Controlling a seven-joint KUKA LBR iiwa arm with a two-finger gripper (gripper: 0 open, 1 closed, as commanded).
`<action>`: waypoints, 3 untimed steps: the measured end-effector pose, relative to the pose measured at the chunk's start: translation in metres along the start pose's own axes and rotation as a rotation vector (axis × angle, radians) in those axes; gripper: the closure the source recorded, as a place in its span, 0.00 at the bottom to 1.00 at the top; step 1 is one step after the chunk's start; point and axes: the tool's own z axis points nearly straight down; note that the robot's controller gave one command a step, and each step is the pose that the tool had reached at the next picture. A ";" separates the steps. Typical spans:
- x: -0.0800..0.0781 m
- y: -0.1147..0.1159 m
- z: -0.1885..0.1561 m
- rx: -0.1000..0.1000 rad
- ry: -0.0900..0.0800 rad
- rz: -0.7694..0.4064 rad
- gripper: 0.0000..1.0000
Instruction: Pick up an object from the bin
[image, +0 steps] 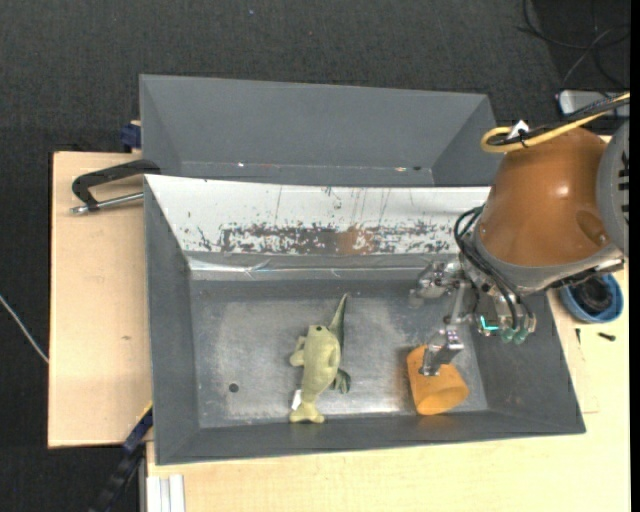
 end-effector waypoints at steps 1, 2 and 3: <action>-0.067 0.052 0.104 -0.002 -0.008 -0.023 0.00; -0.030 0.114 0.127 0.001 -0.014 -0.177 0.00; -0.031 0.113 0.126 0.001 -0.013 -0.175 1.00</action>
Offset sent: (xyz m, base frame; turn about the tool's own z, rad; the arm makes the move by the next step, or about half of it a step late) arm 0.0651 0.0482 -0.1004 -0.0187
